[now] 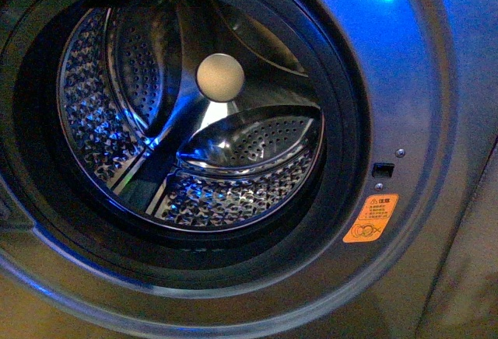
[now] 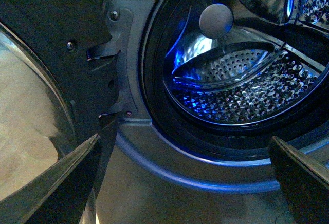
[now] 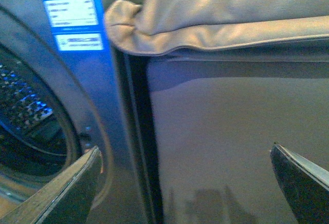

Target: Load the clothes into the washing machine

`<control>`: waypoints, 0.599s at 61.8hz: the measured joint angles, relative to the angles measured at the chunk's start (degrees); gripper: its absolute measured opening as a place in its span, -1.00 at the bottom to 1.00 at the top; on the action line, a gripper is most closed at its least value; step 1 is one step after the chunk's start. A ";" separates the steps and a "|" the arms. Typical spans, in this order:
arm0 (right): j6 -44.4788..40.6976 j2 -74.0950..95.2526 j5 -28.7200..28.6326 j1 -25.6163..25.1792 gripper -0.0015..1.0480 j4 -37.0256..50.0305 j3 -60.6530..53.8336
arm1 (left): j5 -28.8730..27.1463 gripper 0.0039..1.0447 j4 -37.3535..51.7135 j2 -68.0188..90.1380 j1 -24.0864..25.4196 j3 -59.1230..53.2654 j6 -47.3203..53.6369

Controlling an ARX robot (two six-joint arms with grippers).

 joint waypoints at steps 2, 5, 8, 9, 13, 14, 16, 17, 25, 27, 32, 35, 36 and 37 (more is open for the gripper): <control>0.00 1.95 -0.37 -1.38 0.86 1.07 0.83 | 0.00 0.88 0.00 0.00 0.00 0.00 0.00; -0.39 5.90 -1.11 -4.09 0.86 1.22 3.10 | 0.00 0.88 0.00 0.00 0.00 0.00 0.00; -1.46 9.53 -1.07 -6.23 0.86 0.96 5.31 | 0.00 0.88 0.00 0.00 0.00 0.00 0.00; -1.60 9.90 -1.01 -6.43 0.86 0.92 5.55 | 0.00 0.88 0.00 0.00 0.00 0.00 0.00; -4.44 15.34 -0.13 -9.18 0.86 -2.89 9.51 | 0.00 0.88 0.00 0.00 0.00 0.00 0.00; -4.98 15.74 -0.02 -9.35 0.86 -3.30 9.84 | 0.00 0.88 0.00 -0.02 0.00 0.00 0.00; -6.58 17.90 0.83 -10.32 0.86 -5.60 11.43 | 0.00 0.88 0.00 0.00 0.00 0.00 0.00; -7.48 19.34 1.38 -10.91 0.86 -7.06 12.48 | 0.00 0.88 0.00 0.00 0.00 0.00 0.00; -21.14 30.36 7.08 -14.71 0.86 -20.48 19.78 | 0.00 0.88 0.00 0.00 0.00 0.00 0.00; -24.28 32.85 8.20 -15.65 0.86 -21.75 20.61 | 0.00 0.88 0.00 0.00 0.00 0.00 0.00; -29.14 37.07 9.90 -17.33 0.86 -23.45 22.01 | 0.00 0.88 0.00 0.00 0.00 0.00 0.00; -32.13 39.98 11.50 -18.38 0.86 -24.61 23.06 | 0.00 0.88 0.00 0.00 0.00 0.00 0.02; -32.57 40.57 11.76 -18.56 0.86 -24.85 23.26 | 0.00 0.88 0.00 0.00 0.00 0.00 0.00; -33.99 42.71 12.70 -19.26 0.86 -25.55 23.98 | 0.00 0.88 0.00 0.00 0.00 0.00 0.00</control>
